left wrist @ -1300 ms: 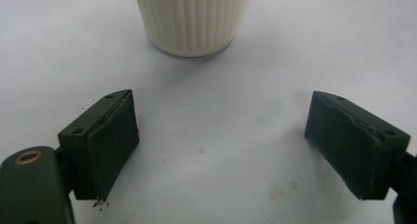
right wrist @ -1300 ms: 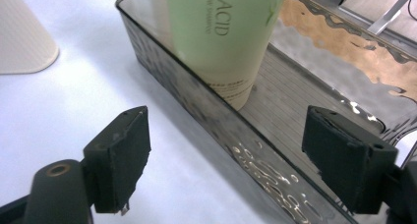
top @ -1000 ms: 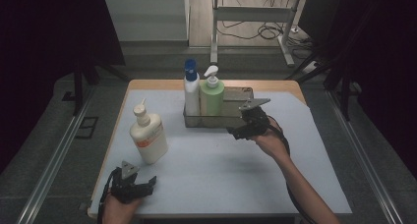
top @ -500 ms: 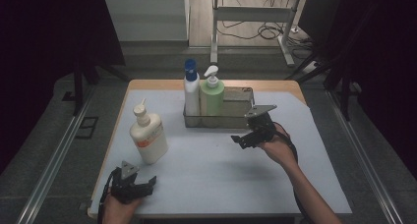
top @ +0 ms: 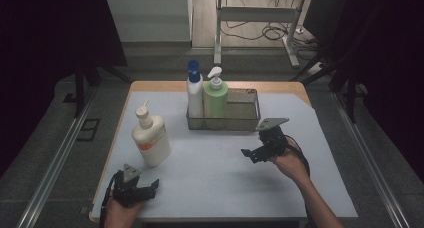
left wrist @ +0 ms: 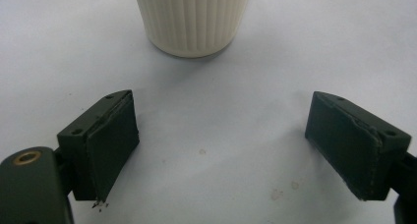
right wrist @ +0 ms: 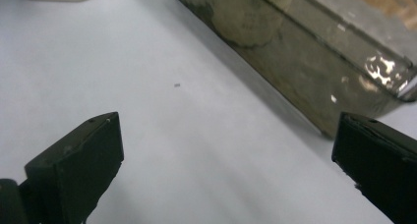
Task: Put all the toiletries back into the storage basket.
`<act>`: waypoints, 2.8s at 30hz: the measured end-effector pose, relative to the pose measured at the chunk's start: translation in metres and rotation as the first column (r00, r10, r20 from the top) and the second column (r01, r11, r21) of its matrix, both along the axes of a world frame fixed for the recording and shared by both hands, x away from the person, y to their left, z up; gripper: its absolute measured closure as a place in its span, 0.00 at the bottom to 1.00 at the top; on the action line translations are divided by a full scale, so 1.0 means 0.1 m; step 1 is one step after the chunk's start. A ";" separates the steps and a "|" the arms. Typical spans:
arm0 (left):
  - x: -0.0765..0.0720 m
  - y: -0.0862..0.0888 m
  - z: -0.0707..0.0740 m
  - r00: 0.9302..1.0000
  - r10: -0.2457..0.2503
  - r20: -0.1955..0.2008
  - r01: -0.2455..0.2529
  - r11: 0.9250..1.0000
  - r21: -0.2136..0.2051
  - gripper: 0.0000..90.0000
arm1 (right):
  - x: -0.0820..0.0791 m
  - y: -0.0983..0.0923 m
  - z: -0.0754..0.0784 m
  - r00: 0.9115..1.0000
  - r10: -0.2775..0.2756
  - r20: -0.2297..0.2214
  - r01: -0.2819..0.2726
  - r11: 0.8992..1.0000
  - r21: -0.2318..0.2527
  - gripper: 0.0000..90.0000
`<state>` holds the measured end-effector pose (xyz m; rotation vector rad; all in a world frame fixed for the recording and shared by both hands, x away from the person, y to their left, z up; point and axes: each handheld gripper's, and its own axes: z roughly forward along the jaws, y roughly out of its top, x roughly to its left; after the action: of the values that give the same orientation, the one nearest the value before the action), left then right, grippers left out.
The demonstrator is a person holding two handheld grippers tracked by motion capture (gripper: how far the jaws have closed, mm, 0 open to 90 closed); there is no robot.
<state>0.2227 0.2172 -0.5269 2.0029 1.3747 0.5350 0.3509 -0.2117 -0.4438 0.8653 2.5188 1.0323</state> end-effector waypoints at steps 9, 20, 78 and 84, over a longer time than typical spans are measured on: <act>0.00 0.00 0.00 1.000 -0.001 -0.004 0.001 1.000 0.001 0.14 | -0.16 -0.07 -0.15 1.000 -0.017 -0.009 0.017 1.000 -0.014 0.00; 0.01 0.00 0.00 1.000 -0.001 -0.006 0.001 1.000 -0.001 0.13 | -0.40 -0.16 -0.37 0.999 -0.036 -0.017 0.036 0.999 -0.011 0.00; 0.33 0.40 0.20 0.999 0.042 -0.032 -0.042 0.999 -0.021 0.92 | -0.55 -0.25 -0.80 0.997 -0.058 -0.043 0.058 0.998 0.006 0.00; 0.47 0.45 0.23 0.999 0.038 -0.021 -0.038 0.999 -0.022 0.99 | -0.55 -0.25 -0.80 0.997 -0.058 -0.043 0.058 0.998 0.006 0.00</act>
<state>0.2694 0.2620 -0.5035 1.9729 1.4272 0.5149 0.2963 -0.2370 -0.5238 0.9665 2.5103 1.0162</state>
